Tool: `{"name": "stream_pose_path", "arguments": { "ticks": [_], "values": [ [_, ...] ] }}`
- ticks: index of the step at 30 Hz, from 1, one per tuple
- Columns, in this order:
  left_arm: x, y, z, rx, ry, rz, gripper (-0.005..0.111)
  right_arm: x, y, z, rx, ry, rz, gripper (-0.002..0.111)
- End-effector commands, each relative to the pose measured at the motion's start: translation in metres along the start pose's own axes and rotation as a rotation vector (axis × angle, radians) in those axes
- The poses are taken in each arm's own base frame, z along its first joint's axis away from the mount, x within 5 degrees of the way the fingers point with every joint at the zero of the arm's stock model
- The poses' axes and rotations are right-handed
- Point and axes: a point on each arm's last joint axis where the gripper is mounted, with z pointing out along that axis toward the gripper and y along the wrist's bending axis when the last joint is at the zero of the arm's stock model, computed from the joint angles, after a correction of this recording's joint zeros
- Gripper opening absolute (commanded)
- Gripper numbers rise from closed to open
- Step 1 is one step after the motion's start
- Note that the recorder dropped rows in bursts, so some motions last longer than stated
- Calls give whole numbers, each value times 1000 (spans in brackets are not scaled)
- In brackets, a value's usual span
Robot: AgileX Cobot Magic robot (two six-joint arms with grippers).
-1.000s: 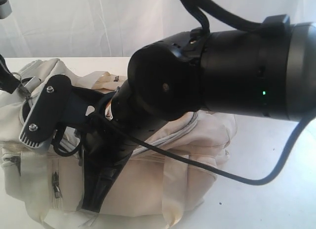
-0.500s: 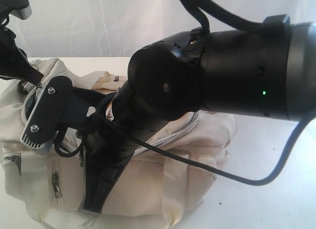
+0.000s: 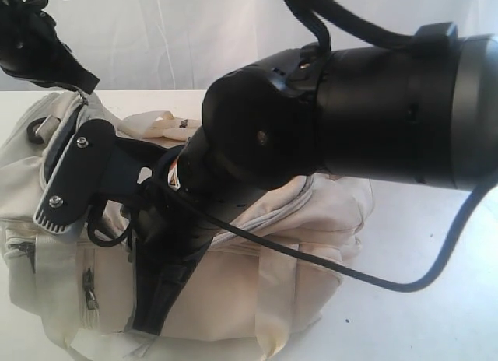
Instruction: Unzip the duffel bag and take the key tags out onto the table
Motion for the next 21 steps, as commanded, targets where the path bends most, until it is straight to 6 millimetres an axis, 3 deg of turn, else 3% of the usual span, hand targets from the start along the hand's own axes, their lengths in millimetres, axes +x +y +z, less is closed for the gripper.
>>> {"name": "stream_pose_path", "arguments": {
  "ticks": [1, 9, 17, 21],
  "values": [
    [-18, 13, 16, -66, -47, 34, 0, 6, 6, 0, -56, 60, 16, 0],
    [-32, 19, 49, -76, -67, 40, 0, 6, 6, 0, -57, 59, 18, 0],
    [-28, 20, 68, -83, -31, 60, 1, 5, 6, 0, -55, 57, 18, 0],
    [-30, 21, 62, -75, -2, 47, 32, 5, 6, 0, -55, 57, 18, 0]
  ]
}}
